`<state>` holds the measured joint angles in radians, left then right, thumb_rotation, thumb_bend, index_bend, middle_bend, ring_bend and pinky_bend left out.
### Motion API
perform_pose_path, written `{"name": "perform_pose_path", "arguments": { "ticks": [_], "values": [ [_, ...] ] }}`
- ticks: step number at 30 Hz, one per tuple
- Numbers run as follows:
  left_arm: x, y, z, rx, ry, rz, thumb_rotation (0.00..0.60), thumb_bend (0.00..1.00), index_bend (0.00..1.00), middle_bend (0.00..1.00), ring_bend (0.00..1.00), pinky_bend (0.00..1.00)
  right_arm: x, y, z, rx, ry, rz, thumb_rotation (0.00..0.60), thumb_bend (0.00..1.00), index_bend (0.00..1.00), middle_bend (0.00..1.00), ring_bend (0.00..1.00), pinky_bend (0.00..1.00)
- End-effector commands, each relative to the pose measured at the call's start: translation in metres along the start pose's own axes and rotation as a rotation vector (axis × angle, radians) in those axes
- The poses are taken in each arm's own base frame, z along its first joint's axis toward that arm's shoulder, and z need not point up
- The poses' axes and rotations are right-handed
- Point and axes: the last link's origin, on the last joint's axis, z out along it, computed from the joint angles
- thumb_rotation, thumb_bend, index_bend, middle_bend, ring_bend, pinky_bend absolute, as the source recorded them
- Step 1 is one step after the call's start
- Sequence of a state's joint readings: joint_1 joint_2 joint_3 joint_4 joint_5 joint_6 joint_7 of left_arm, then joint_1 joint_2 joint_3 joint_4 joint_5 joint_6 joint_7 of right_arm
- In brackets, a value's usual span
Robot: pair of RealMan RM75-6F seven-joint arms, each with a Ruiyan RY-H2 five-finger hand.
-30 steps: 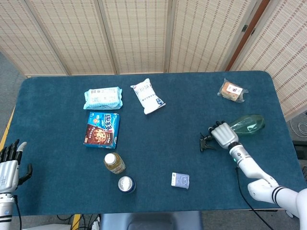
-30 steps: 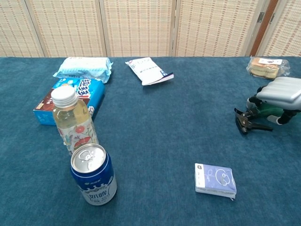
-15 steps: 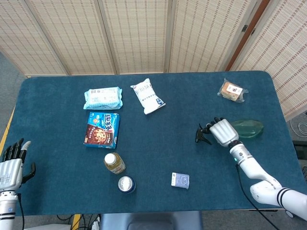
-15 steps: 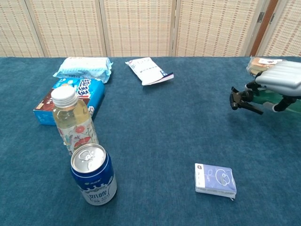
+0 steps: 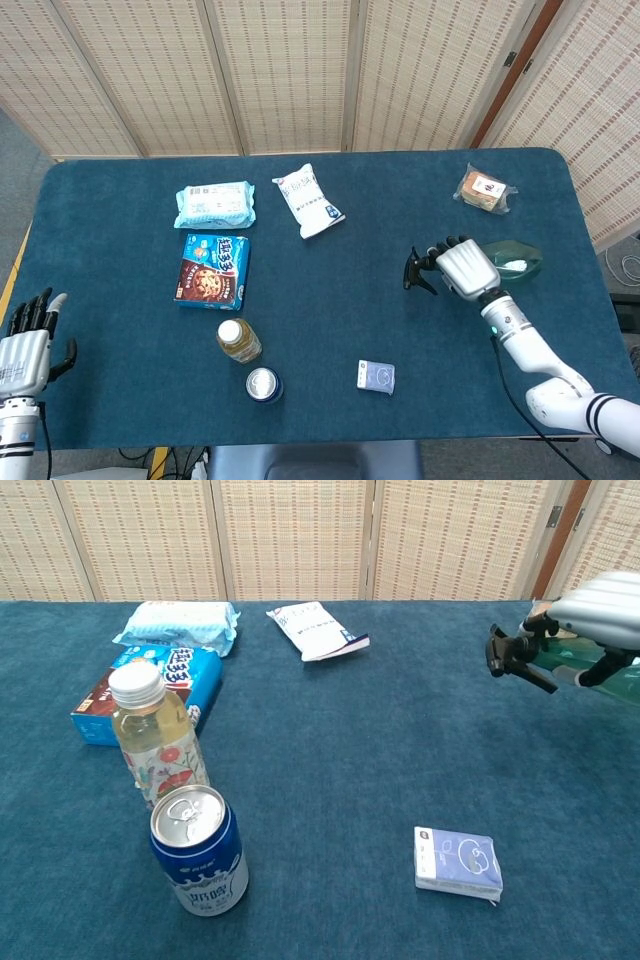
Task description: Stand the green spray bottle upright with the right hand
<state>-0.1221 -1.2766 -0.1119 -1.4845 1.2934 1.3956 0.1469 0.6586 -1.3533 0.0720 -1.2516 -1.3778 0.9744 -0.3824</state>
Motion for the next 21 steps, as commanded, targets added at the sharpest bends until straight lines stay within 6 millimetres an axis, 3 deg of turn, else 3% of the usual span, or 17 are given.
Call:
{"name": "perform_pose_path", "arguments": {
  "ticks": [1,12,21],
  "values": [
    [0.000,0.000,0.000,-0.001,-0.005,0.006,0.600,0.51,0.05,0.00,0.00,0.00,0.012,0.003,-0.002,-0.017,0.048,0.064,0.600,0.37,0.44,0.51,0.33,0.44],
    [0.001,0.014,0.017,-0.051,-0.035,-0.001,0.600,0.51,0.05,0.00,0.00,0.00,0.038,0.031,-0.027,-0.125,0.191,0.336,0.600,0.37,0.44,0.51,0.33,0.44],
    [-0.005,0.027,0.034,-0.099,-0.075,0.020,0.600,0.51,0.05,0.00,0.00,0.00,0.028,0.056,-0.059,-0.200,0.278,0.611,0.600,0.37,0.44,0.51,0.33,0.44]
  ]
}}
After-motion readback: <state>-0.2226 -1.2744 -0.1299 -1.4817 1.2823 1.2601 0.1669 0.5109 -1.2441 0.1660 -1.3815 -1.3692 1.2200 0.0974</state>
